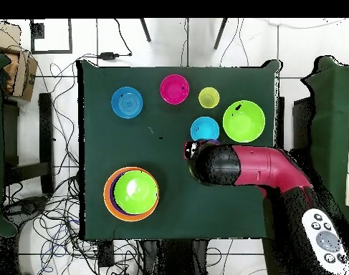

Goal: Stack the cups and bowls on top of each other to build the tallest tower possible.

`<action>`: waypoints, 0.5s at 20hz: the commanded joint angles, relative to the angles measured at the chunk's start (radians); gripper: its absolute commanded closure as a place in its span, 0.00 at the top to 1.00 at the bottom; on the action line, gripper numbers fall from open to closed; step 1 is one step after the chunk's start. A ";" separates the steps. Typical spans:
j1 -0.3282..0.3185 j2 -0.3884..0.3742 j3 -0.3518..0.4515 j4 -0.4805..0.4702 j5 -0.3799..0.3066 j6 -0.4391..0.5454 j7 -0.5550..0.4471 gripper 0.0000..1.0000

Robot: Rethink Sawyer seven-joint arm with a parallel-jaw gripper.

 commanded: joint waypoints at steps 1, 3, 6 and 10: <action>0.103 -0.155 -0.030 0.045 0.084 0.215 0.100 0.00; 0.135 -0.189 -0.045 0.048 0.103 0.250 0.128 0.00; 0.186 -0.215 -0.074 0.045 0.119 0.278 0.175 0.00; 0.256 -0.220 -0.113 0.054 0.132 0.262 0.240 0.00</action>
